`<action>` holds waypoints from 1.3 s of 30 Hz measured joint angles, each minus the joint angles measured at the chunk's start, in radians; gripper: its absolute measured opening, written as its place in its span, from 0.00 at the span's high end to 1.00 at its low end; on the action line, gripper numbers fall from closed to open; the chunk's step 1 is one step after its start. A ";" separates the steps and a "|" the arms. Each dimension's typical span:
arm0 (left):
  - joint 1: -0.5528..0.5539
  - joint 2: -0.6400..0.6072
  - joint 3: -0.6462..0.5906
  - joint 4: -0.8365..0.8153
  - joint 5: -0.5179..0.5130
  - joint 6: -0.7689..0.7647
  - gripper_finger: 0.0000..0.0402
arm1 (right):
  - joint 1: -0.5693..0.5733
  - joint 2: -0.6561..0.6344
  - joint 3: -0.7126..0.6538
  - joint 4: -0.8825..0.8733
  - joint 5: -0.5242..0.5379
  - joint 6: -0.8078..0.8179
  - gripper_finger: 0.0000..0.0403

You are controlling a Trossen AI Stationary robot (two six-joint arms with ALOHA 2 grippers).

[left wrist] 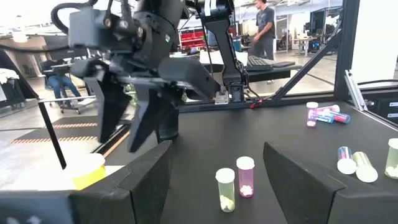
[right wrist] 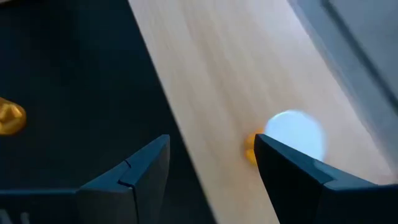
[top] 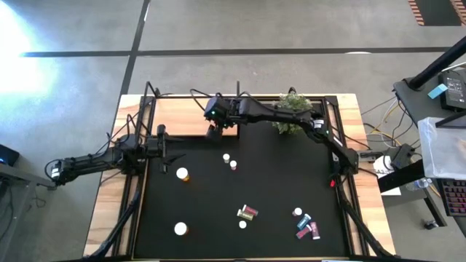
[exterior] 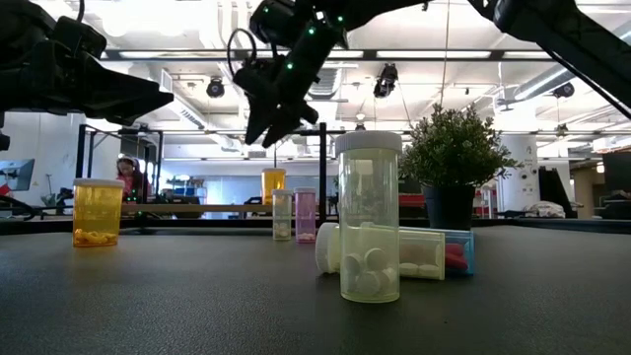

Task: Pick and place medicine bottles onto shelf by color
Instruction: Put the top orange medicine bottle on the shelf

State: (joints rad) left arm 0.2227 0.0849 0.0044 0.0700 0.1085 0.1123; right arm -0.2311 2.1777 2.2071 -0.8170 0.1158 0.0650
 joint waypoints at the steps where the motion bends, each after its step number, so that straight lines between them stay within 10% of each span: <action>1: 0.000 0.000 0.000 0.000 0.000 0.000 0.41 | 0.001 0.000 0.008 -0.007 0.003 -0.028 0.44; 19: 0.000 0.000 0.000 0.000 0.000 0.000 0.41 | 0.057 -0.001 0.020 -0.090 -0.063 -0.624 0.45; 39: 0.000 0.000 0.000 0.000 0.000 0.000 0.41 | 0.024 0.115 0.008 -0.036 0.043 -0.502 0.44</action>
State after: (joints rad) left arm 0.2228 0.0846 0.0041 0.0700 0.1085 0.1123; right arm -0.2068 2.2923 2.2150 -0.8525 0.1587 -0.4372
